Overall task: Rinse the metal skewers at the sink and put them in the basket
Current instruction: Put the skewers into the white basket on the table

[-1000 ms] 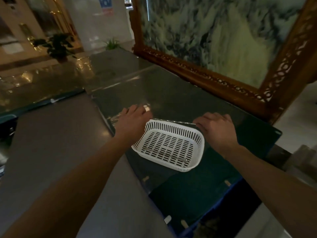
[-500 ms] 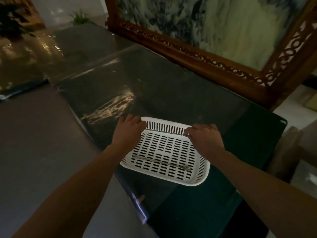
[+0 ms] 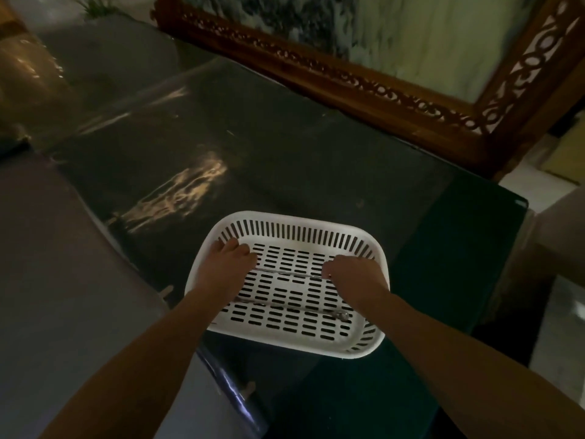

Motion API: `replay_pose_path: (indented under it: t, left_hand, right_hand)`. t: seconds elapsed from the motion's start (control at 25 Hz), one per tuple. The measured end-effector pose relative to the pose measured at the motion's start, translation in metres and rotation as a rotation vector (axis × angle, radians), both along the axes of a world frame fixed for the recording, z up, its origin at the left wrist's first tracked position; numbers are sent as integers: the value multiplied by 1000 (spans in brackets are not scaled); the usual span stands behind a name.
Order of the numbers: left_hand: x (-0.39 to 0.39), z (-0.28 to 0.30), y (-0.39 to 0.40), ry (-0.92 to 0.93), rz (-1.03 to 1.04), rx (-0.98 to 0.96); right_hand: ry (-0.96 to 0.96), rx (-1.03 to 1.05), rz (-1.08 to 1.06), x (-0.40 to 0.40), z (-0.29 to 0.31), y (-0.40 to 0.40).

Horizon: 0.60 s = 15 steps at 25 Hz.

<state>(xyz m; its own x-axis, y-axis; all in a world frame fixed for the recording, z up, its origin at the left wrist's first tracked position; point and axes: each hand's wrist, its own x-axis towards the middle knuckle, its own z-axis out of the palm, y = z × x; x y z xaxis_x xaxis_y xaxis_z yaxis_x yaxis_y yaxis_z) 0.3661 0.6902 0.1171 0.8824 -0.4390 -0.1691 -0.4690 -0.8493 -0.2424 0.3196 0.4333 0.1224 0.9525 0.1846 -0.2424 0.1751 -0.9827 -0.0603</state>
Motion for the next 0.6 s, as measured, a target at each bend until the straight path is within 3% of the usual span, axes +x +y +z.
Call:
replay_pose_path:
  t: [0.16,0.4,0.6]
  left_hand:
    - [-1,-11,1,32,-12,35]
    - [0,-19,-7,100,8,97]
    - [5,-25,-7,100,-9,82]
  right_hand:
    - [99,38,11,2,-15,1]
    - [158,29,-148,-1,-24,9]
    - [146,-78,-56,-3,-16,11]
